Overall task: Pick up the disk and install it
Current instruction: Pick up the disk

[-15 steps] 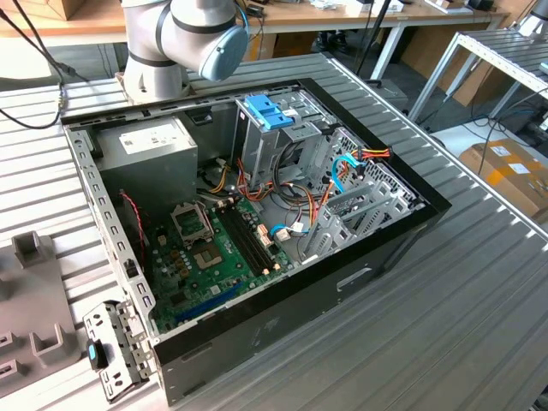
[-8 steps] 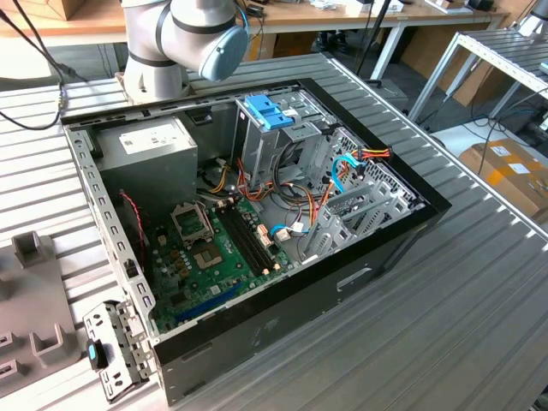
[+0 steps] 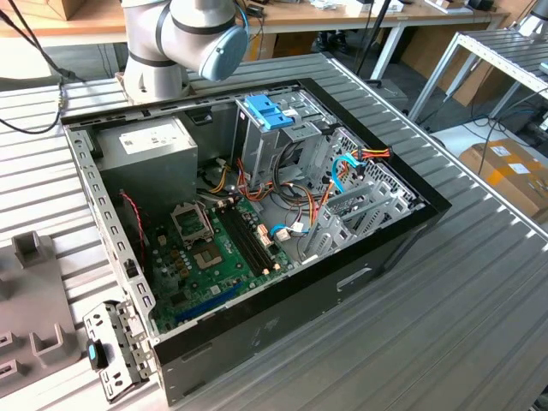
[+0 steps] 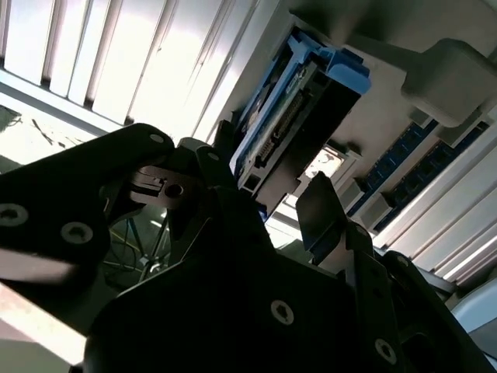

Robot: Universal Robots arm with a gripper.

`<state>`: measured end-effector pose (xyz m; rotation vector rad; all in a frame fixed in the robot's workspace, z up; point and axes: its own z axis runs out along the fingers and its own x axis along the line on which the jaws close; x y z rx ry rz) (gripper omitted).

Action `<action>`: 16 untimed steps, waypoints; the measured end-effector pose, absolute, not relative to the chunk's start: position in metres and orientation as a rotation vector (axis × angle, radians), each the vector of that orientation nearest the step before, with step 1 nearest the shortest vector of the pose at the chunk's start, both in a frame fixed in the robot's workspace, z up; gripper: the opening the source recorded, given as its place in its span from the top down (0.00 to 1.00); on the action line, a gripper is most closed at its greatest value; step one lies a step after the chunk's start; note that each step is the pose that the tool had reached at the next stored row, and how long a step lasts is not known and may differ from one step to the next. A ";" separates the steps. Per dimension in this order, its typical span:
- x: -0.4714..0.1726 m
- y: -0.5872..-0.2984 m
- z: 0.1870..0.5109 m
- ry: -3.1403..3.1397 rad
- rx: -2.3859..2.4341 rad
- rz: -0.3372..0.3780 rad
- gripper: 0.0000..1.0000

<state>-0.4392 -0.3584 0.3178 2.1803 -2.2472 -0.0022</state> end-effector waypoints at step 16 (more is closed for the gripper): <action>-0.442 -0.358 0.310 -2.255 2.189 0.016 0.40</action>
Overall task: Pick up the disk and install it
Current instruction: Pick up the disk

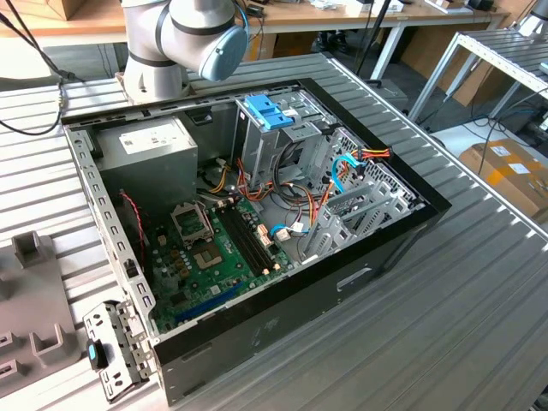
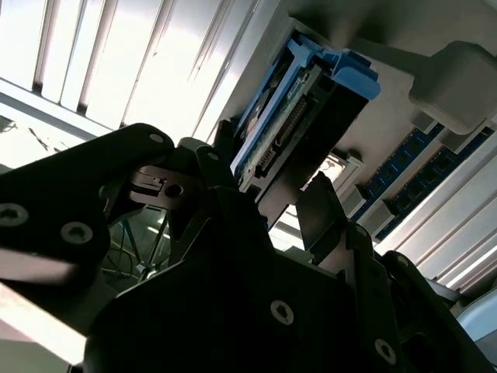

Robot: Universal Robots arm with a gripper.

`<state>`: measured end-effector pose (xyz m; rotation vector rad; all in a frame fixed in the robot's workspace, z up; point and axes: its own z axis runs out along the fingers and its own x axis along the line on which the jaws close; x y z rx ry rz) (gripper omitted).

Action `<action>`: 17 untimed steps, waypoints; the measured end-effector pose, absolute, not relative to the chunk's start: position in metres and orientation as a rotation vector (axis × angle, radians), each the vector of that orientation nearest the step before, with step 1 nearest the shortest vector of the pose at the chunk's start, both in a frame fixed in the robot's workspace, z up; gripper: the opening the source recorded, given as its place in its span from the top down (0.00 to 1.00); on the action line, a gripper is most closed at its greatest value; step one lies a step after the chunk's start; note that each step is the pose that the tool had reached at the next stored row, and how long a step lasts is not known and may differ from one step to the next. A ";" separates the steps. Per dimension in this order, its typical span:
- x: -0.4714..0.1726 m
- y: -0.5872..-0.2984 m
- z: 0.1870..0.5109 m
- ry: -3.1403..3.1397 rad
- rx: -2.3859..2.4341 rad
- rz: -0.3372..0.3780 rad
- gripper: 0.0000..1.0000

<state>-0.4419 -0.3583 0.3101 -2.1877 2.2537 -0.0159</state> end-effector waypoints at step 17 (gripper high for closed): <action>-0.442 -0.358 0.304 2.255 -2.189 -0.015 0.40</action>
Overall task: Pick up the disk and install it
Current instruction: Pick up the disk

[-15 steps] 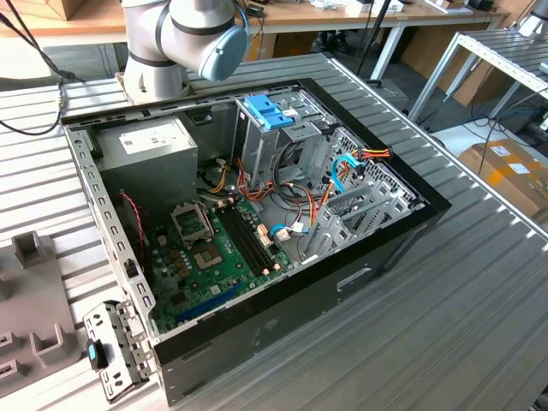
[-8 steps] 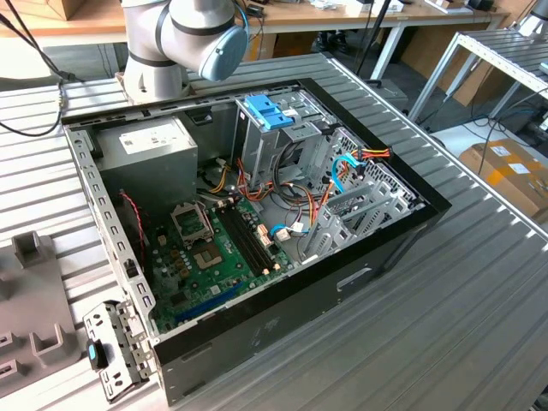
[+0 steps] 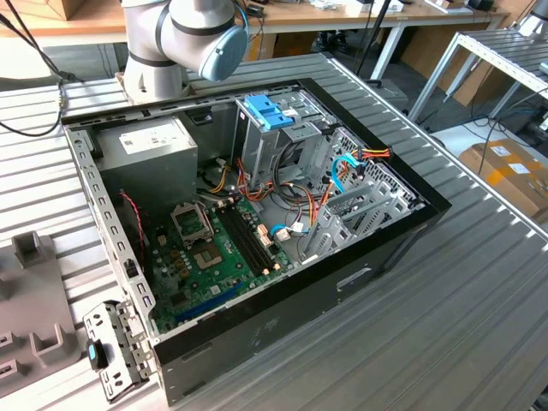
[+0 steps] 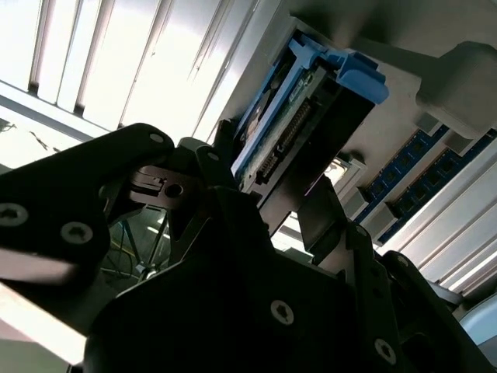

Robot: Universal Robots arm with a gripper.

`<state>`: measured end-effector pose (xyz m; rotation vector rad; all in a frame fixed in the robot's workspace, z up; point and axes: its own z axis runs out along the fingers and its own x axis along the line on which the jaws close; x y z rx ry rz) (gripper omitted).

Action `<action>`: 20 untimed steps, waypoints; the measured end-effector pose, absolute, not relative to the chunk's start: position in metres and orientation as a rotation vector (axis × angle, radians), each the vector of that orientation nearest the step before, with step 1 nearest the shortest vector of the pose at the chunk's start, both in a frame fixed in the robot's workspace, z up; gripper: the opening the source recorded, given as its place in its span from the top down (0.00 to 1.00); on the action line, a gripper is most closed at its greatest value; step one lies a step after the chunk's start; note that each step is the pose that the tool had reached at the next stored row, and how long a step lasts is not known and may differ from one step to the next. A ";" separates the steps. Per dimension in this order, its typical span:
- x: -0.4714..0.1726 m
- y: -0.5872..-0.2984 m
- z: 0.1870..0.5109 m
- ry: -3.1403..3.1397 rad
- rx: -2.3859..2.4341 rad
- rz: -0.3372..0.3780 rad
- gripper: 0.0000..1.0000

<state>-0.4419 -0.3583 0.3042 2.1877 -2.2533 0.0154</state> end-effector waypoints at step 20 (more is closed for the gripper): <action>-0.442 -0.358 0.304 -2.253 2.188 0.016 0.65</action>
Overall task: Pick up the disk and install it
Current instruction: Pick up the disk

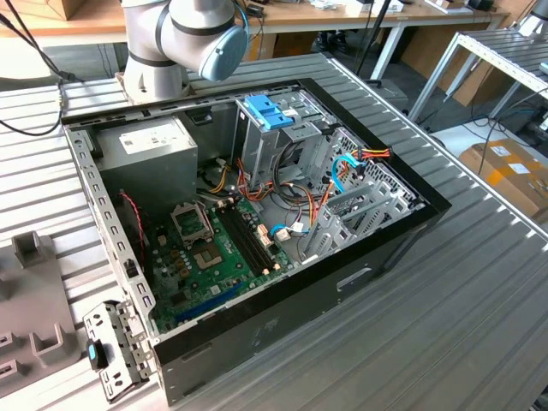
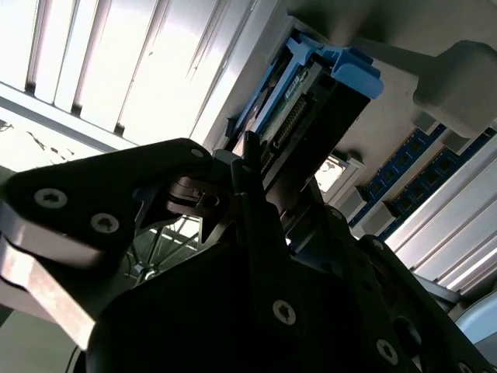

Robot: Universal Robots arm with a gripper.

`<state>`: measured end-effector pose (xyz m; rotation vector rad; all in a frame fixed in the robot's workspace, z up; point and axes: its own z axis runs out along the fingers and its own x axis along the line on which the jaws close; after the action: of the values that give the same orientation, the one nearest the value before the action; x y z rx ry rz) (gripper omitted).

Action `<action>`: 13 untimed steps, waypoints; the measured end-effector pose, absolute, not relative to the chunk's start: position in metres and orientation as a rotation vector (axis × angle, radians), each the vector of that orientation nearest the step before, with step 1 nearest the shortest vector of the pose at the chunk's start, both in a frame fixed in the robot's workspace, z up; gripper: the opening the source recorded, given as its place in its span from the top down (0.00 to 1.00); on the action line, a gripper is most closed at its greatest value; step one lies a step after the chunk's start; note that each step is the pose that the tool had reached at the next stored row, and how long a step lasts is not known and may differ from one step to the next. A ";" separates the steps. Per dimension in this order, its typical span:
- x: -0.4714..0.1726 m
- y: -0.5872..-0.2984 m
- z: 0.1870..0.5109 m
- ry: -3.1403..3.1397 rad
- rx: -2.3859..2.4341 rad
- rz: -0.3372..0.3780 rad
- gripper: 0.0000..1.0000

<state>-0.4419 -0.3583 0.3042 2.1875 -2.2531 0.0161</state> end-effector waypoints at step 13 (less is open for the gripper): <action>-0.442 -0.358 0.307 -2.253 2.187 0.017 0.65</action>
<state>-0.4419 -0.3582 0.3074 2.1873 -2.2529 0.0170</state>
